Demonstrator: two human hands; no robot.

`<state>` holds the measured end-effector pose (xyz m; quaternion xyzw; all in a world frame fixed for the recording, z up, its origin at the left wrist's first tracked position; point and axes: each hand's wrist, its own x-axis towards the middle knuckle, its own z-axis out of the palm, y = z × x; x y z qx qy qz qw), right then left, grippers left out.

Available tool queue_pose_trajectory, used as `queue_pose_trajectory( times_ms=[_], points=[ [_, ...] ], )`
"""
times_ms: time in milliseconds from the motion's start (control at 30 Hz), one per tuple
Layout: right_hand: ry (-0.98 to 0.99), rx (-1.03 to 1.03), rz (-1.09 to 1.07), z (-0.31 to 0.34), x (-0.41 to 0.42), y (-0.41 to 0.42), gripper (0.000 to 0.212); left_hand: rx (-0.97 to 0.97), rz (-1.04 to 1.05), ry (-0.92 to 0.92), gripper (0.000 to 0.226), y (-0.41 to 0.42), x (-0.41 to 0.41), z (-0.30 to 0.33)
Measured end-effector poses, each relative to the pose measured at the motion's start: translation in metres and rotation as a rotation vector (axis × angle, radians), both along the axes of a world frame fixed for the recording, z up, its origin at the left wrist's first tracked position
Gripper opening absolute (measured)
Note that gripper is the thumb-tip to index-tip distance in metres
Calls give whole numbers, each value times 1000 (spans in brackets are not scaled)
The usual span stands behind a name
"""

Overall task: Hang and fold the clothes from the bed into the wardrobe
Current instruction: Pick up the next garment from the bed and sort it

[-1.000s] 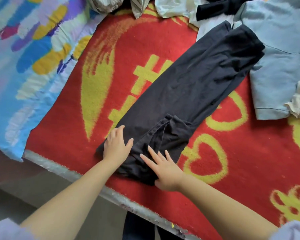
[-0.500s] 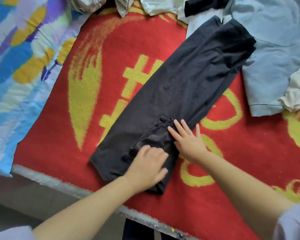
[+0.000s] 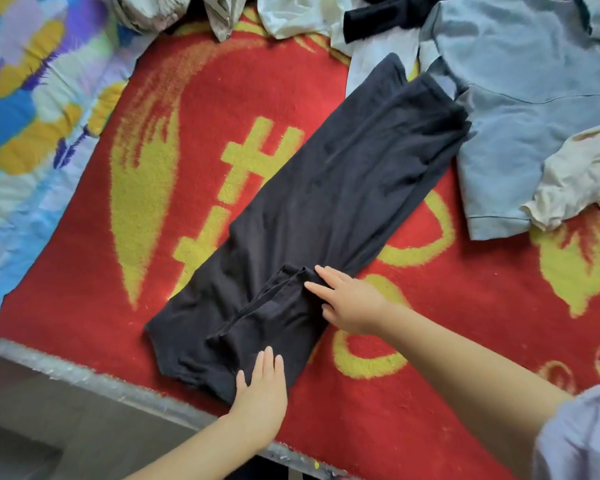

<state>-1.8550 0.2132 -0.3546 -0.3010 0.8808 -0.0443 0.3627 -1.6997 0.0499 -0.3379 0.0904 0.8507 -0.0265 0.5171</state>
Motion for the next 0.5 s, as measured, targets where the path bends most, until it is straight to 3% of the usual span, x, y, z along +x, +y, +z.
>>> queue_pose_trajectory(
  times_ms=[100,133,200,267,333,500],
  points=[
    [113,-122,-182,15,-26,17,40,-44,-73,-165,65,13,-24,16],
    [173,-162,-294,17,-45,27,35,21,-86,-117,57,22,-41,21],
    [295,-255,-574,12,-94,60,28,208,-38,107,35,46,-89,27],
    [358,-349,-886,7,-148,101,25,353,0,474,20,74,-141,14],
    [352,-412,-1098,3,-196,133,28,416,50,802,27,96,-186,-3],
    [212,-506,-1343,2,-282,155,47,323,244,849,35,111,-204,-55]
  ],
)
